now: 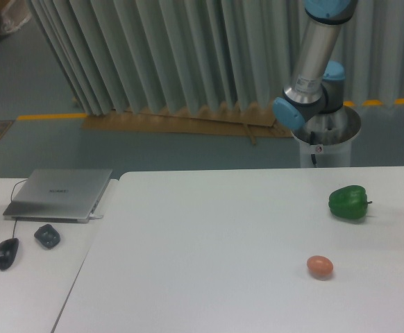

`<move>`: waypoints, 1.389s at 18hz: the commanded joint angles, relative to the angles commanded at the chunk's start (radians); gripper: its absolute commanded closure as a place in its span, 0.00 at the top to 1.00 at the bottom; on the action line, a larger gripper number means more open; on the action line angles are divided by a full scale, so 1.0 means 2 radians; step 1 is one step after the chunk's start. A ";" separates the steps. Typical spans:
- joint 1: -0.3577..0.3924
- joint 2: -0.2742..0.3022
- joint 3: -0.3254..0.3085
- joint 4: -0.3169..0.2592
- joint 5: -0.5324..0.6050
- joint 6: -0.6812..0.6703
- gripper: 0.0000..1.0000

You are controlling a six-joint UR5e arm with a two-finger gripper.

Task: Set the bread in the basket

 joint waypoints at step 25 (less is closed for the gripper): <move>-0.186 0.051 -0.040 0.000 0.004 -0.263 1.00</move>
